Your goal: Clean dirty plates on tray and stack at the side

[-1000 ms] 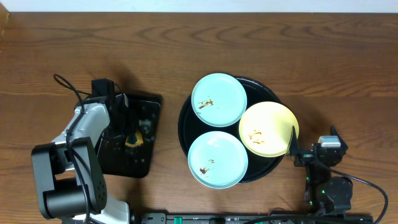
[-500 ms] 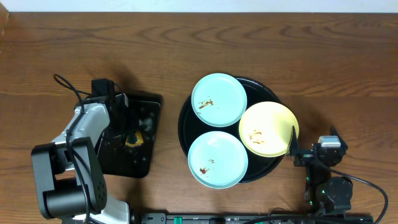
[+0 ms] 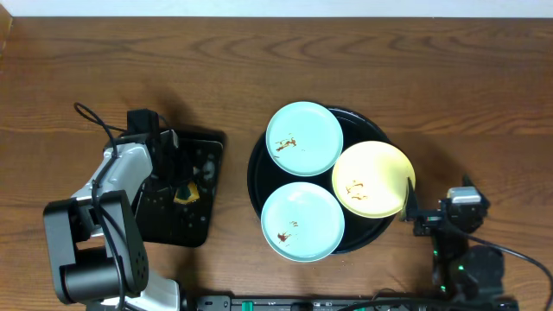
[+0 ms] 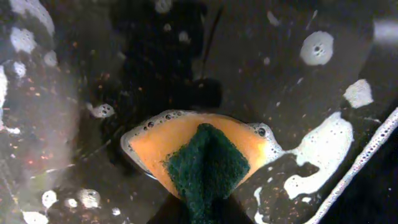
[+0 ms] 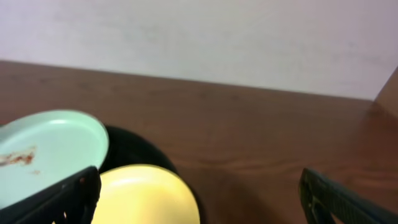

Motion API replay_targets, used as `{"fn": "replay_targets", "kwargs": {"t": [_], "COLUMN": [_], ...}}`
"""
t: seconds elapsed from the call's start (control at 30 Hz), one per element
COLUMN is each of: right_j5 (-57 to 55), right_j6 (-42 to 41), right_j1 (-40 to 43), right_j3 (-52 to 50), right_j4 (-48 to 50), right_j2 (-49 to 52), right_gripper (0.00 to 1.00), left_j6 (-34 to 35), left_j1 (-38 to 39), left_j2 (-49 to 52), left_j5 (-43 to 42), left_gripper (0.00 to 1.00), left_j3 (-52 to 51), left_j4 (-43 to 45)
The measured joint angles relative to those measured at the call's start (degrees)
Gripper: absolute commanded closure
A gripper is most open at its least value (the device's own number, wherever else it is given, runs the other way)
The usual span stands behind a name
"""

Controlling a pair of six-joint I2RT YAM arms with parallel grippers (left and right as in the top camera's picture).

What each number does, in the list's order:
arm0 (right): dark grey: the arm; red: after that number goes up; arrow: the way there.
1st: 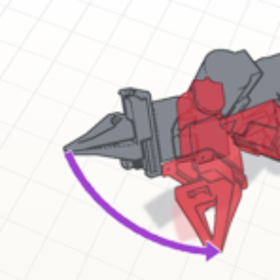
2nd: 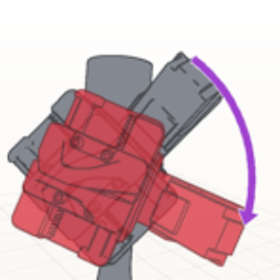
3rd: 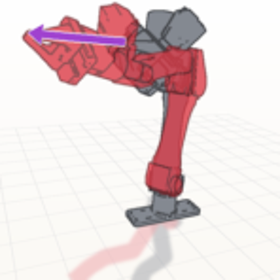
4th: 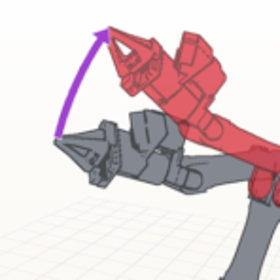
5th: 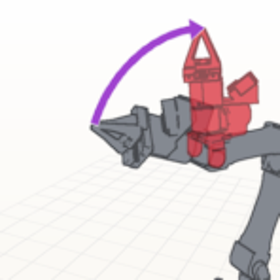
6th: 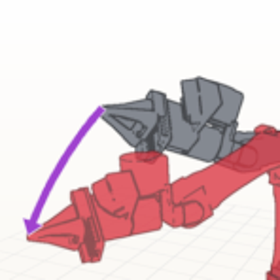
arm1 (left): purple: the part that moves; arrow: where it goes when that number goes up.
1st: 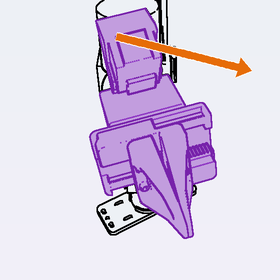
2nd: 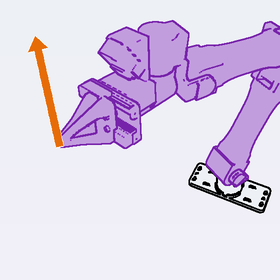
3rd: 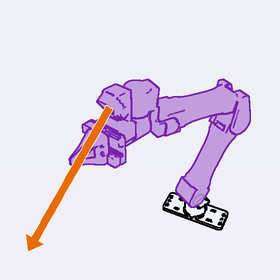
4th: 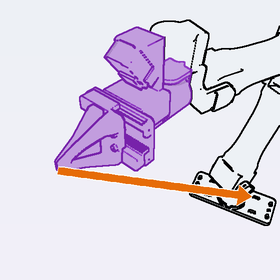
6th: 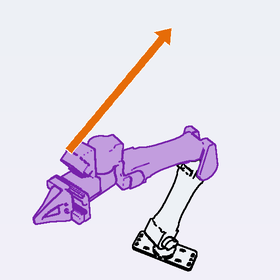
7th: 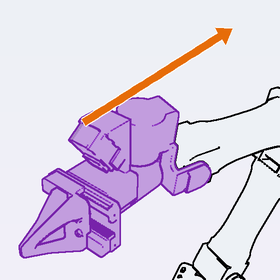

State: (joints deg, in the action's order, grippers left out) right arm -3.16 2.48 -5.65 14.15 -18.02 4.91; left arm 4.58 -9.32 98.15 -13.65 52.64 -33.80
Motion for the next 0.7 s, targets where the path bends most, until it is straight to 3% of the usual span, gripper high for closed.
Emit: {"fn": "replay_targets", "kwargs": {"t": [0.23, 0.43, 0.57, 0.7], "right_j5": [3.9, 15.6, 22.4, 26.3], "right_j6": [-5.2, -13.6, -17.4, -15.7], "right_j1": [0.0, 0.0, 0.0, 0.0], "right_j3": [17.2, 28.8, 34.1, 35.7], "right_j4": [-10.6, -18.0, -26.3, -30.5], "right_j2": [18.2, 37.9, 49.2, 57.5], "right_gripper": [0.01, 0.01, 0.01, 0.01], "left_j6": [0.1, 0.1, 0.1, 0.1], "left_j1": [0.0, 0.0, 0.0, 0.0], "left_j2": [0.0, 0.0, 0.0, 0.0], "left_j5": [0.0, -0.2, -0.2, -0.2], "left_gripper": [0.93, 0.92, 0.92, 0.92], "left_j3": [0.0, 0.0, 0.0, 0.0], "left_j4": [0.0, 0.1, 0.1, 0.1]}}
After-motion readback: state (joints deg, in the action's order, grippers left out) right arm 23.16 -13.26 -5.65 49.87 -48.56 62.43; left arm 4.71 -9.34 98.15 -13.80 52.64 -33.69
